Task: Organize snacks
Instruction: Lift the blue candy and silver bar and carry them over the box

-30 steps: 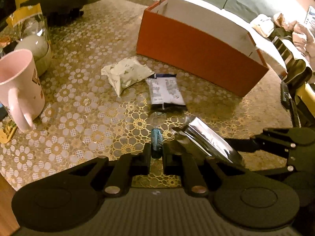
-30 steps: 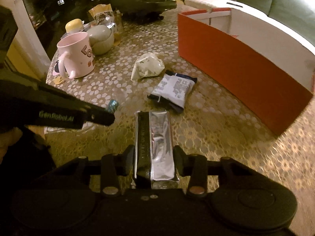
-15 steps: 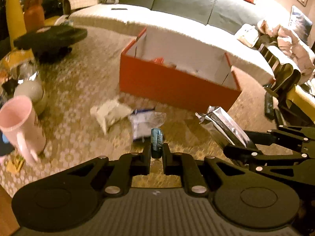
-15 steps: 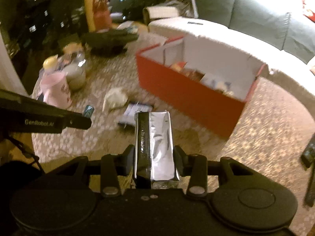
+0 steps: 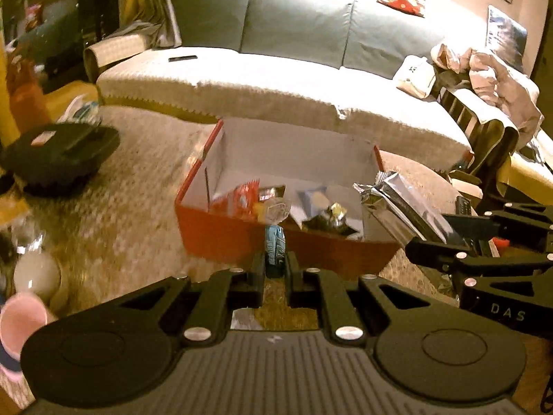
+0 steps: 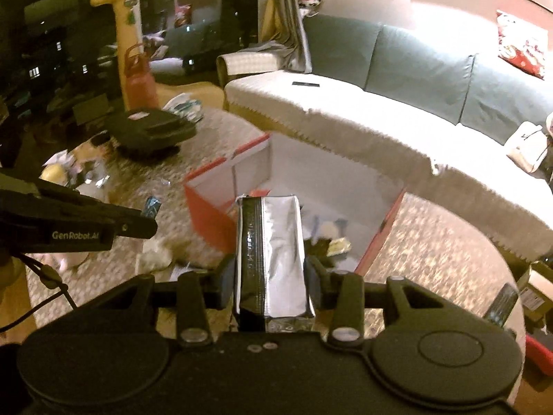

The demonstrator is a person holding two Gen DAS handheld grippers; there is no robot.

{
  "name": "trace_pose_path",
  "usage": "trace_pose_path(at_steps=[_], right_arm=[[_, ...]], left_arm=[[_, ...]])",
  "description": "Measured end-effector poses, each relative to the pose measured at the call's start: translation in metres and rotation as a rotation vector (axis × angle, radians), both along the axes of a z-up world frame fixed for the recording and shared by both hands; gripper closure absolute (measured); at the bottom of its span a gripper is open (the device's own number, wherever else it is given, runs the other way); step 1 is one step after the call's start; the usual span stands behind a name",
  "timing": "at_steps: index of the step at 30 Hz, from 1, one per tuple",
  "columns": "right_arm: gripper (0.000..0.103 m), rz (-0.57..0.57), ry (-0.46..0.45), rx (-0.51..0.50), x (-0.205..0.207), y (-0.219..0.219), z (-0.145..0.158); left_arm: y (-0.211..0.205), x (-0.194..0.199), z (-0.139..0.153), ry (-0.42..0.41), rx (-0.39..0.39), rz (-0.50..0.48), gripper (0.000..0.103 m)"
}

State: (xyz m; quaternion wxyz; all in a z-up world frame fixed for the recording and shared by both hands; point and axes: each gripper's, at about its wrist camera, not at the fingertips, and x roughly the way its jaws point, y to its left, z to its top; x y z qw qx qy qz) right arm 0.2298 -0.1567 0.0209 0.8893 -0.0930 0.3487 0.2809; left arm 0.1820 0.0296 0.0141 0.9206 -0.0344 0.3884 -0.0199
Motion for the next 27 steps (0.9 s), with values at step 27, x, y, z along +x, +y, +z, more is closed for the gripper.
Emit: trace_pose_path(at_steps=[27], right_arm=[[0.061, -0.056, 0.077, 0.011, 0.076, -0.009, -0.048]], left_arm=[[-0.006, 0.047, -0.095, 0.279, -0.094, -0.068, 0.087]])
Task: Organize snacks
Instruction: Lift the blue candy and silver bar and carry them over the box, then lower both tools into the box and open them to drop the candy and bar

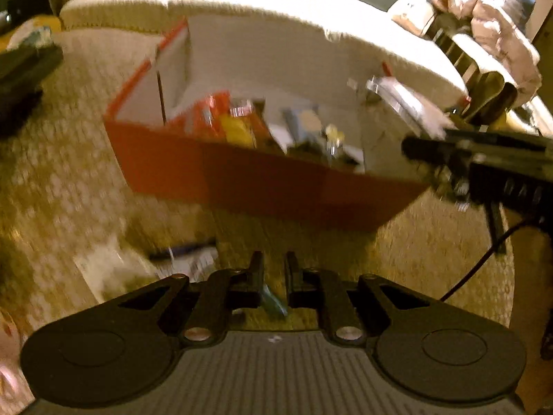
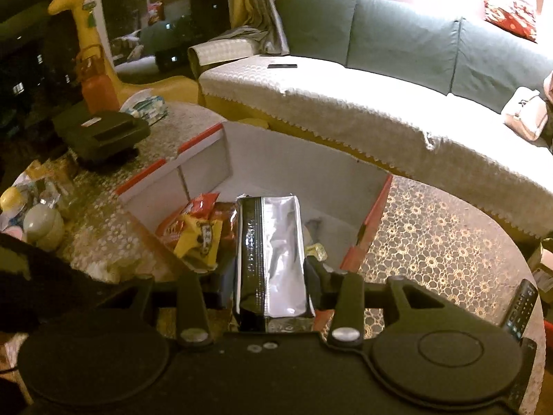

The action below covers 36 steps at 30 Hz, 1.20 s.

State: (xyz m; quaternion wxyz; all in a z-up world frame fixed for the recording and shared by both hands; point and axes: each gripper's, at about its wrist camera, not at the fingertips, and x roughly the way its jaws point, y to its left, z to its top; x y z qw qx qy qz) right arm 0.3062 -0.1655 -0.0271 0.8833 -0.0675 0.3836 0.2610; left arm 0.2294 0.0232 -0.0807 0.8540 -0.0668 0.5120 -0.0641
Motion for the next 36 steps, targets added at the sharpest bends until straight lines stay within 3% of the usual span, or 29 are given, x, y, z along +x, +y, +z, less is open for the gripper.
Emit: trace_pose_path(at_steps=[1, 3, 4, 8, 13, 21, 25, 31, 36], right_arm=[[0.061, 0.0, 0.0, 0.0, 0.0, 0.0, 0.0], [0.061, -0.005, 0.003, 0.007, -0.002, -0.003, 0.0], [0.061, -0.007, 0.007, 0.017, -0.002, -0.005, -0.001], [0.061, -0.006, 0.01, 0.031, -0.002, -0.008, -0.002], [0.061, -0.014, 0.013, 0.045, 0.0, -0.01, -0.004], [0.061, -0.025, 0.014, 0.05, 0.001, -0.009, -0.007], [0.061, -0.027, 0.013, 0.049, 0.001, -0.009, -0.007], [0.061, -0.033, 0.013, 0.043, 0.0, -0.009, -0.007], [0.061, -0.036, 0.01, 0.037, -0.002, -0.008, -0.004]], left_arm=[[-0.001, 0.0, -0.005, 0.015, -0.001, 0.009, 0.083], [-0.002, 0.0, -0.016, 0.051, -0.022, 0.051, 0.062], [-0.002, 0.001, -0.02, 0.071, -0.04, 0.069, 0.057], [-0.004, 0.004, -0.034, 0.106, -0.084, 0.126, 0.054], [-0.009, 0.01, -0.046, 0.132, -0.072, 0.157, 0.059], [-0.018, 0.014, -0.056, 0.132, -0.002, 0.144, 0.083], [-0.021, 0.012, -0.06, 0.113, 0.033, 0.145, 0.091], [-0.012, 0.007, -0.059, 0.098, -0.018, 0.153, 0.091], [0.001, -0.002, -0.037, 0.057, -0.052, 0.152, 0.091]])
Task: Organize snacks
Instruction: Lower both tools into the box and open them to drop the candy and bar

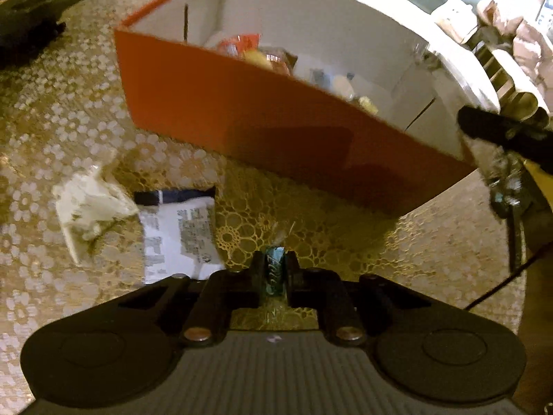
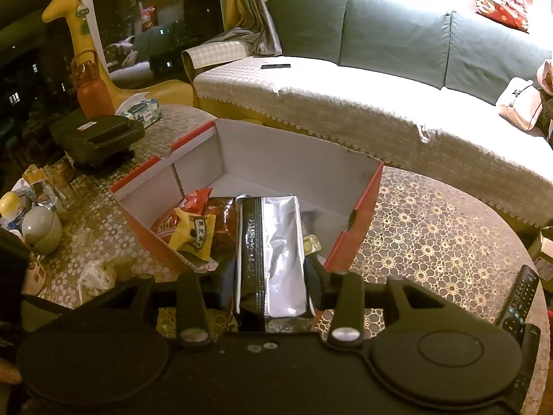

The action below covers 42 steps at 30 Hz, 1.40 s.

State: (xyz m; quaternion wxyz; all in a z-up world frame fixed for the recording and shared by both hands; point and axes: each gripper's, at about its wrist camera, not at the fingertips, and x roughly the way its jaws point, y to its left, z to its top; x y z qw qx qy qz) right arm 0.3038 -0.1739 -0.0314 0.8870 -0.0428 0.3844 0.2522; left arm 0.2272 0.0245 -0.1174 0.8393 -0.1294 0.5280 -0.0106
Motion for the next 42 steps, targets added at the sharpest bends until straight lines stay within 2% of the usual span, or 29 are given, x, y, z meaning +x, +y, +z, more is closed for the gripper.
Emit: trace_pose_path(at_steps=[7, 11, 17, 21, 25, 30, 34, 42], right_arm=[[0.061, 0.001, -0.019, 0.002, -0.003, 0.002, 0.01], [0.061, 0.005, -0.034, 0.003, -0.002, 0.005, 0.018], [0.061, 0.006, -0.044, -0.007, 0.005, 0.011, 0.023], [0.061, -0.012, -0.035, -0.023, 0.026, 0.016, 0.02], [0.061, -0.033, -0.018, -0.036, 0.041, 0.017, 0.013], [0.061, -0.052, 0.024, -0.046, 0.065, 0.023, -0.004], [0.061, -0.038, 0.059, -0.073, 0.079, 0.034, -0.022], [0.061, 0.007, 0.076, -0.115, 0.079, 0.052, -0.036]], left_arm=[[0.015, -0.009, 0.051, -0.109, -0.023, 0.0, 0.091], [0.016, -0.008, 0.077, -0.174, -0.005, -0.015, 0.091], [0.012, 0.019, 0.11, -0.252, 0.066, -0.028, 0.091], [0.009, 0.044, 0.122, -0.295, 0.128, -0.025, 0.091], [0.013, 0.074, 0.118, -0.28, 0.167, -0.003, 0.091], [0.02, 0.106, 0.097, -0.2, 0.173, 0.002, 0.091], [0.022, 0.116, 0.081, -0.158, 0.184, -0.003, 0.091], [0.014, 0.124, 0.053, -0.078, 0.199, -0.027, 0.091]])
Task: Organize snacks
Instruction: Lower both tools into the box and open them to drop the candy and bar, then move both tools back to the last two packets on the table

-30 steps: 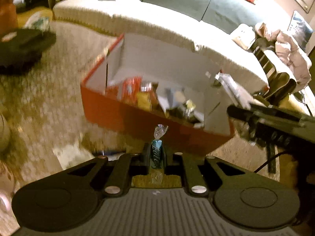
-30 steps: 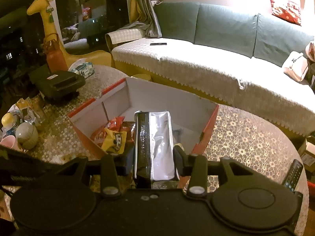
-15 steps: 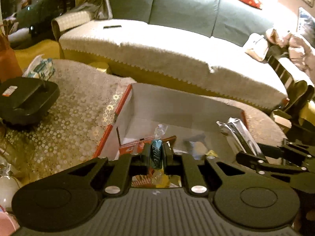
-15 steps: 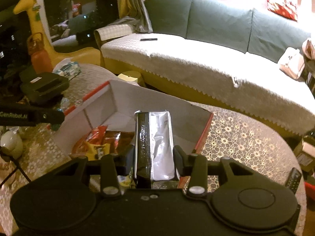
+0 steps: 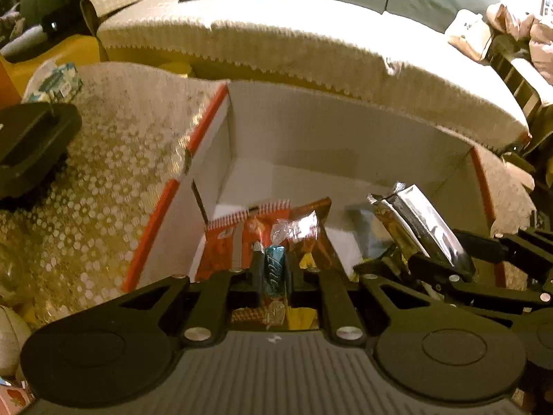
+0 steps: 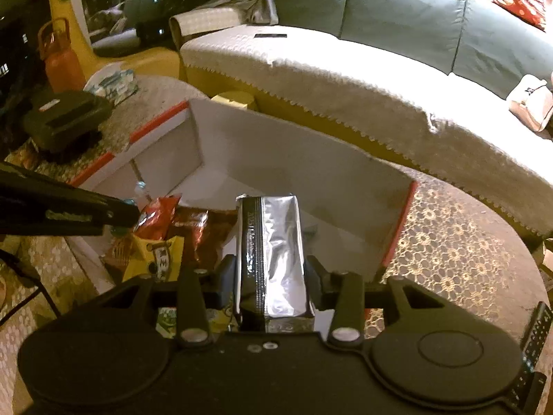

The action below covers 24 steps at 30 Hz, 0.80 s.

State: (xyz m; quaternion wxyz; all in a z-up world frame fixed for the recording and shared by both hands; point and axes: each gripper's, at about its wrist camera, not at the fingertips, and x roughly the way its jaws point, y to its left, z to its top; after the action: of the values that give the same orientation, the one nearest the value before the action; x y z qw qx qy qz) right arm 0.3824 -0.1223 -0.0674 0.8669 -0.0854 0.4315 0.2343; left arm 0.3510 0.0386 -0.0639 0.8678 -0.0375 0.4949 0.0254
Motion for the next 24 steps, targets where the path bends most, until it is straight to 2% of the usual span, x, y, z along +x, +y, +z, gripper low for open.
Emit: trace_pose_path(at_steps=[8, 13, 18, 22, 24], right_arm=[[0.061, 0.016, 0.025, -0.021, -0.003, 0.004, -0.002], [0.061, 0.006, 0.033, 0.005, -0.01, -0.003, 0.005], [0.059, 0.005, 0.028, 0.039, -0.021, -0.012, 0.017], [0.054, 0.011, 0.017, 0.063, -0.035, -0.018, 0.03], [0.049, 0.011, 0.009, 0.079, -0.041, -0.019, 0.036]], left_arm=[[-0.005, -0.006, -0.005, 0.019, -0.012, -0.015, 0.089], [-0.001, -0.017, 0.004, -0.005, -0.04, -0.021, 0.071], [0.001, -0.031, 0.022, -0.052, -0.056, -0.02, 0.045], [0.003, -0.048, 0.038, -0.09, -0.066, -0.026, 0.041], [0.005, -0.057, 0.045, -0.104, -0.069, -0.028, 0.035]])
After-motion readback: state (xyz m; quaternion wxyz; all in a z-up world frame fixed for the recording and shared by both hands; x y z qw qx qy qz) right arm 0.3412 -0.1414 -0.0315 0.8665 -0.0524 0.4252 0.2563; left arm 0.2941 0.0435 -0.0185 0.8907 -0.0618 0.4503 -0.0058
